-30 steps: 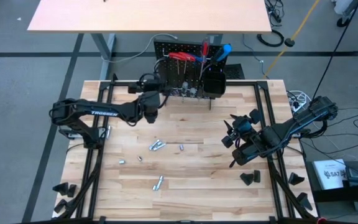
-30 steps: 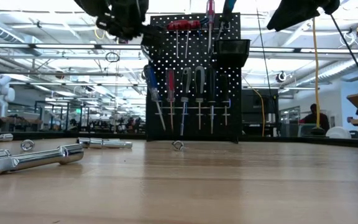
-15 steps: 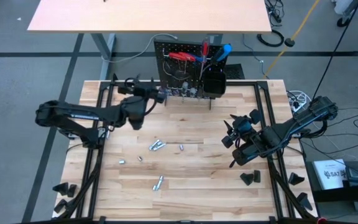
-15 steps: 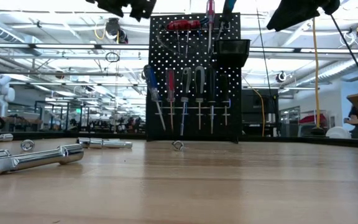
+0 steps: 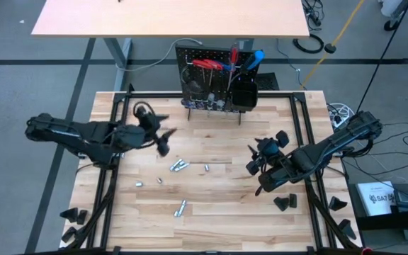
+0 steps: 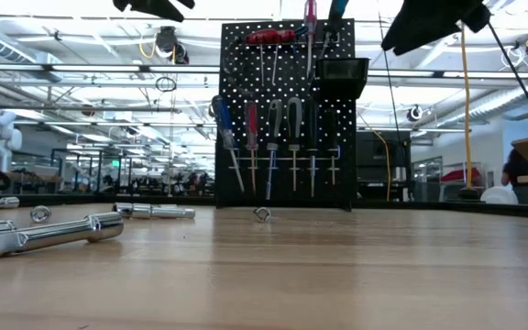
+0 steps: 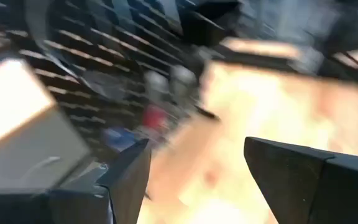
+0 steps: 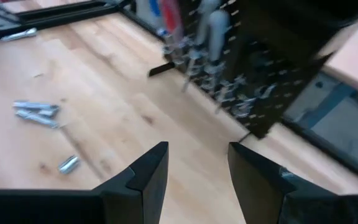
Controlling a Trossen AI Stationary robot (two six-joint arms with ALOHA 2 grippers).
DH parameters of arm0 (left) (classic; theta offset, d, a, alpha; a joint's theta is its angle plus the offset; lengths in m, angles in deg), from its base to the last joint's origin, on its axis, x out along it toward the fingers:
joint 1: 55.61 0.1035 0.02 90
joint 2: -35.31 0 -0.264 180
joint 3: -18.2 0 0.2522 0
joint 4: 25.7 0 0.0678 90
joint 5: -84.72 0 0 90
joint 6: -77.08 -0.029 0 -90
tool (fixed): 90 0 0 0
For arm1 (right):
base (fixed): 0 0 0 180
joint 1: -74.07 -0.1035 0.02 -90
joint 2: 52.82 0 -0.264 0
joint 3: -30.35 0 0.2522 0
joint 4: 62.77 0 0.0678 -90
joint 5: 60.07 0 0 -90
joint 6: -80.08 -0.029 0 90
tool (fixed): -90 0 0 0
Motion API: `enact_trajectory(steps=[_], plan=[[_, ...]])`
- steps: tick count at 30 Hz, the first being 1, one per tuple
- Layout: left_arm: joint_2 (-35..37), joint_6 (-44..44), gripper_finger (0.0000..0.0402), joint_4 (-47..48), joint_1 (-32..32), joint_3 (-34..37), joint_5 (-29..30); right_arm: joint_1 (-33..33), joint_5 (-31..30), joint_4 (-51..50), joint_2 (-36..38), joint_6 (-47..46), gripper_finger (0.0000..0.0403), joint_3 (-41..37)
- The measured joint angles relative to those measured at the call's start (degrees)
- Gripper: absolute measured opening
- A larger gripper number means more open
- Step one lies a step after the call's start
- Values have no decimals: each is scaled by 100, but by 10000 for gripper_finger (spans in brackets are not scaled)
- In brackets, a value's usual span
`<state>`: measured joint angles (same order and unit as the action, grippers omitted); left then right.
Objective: Hang tools onto peg board
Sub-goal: Put the silver socket into the black bin on the peg board
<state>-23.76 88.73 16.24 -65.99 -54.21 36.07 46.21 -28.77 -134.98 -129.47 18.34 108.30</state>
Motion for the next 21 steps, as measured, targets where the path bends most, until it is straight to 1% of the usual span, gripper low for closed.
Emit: enact_trajectory(steps=[5,8,11,15,19,21], plan=[[15,207,266,656,-608,12,-1168,0,261,917,-373,434,159,-2],[0,368,266,802,-991,129,-1601,0,469,1545,-632,718,159,-2],[-4,788,266,1048,-1386,251,-1721,0,755,2223,-898,859,159,-2],[1,1750,266,1414,-1914,633,-1719,0,1039,3276,-1245,957,159,-2],[1,2783,266,1533,-2361,1340,-1621,15,1108,4303,-1620,1422,159,-2],[-6,3106,266,1492,-2496,1745,-1614,62,1106,4740,-1803,1668,159,-2]])
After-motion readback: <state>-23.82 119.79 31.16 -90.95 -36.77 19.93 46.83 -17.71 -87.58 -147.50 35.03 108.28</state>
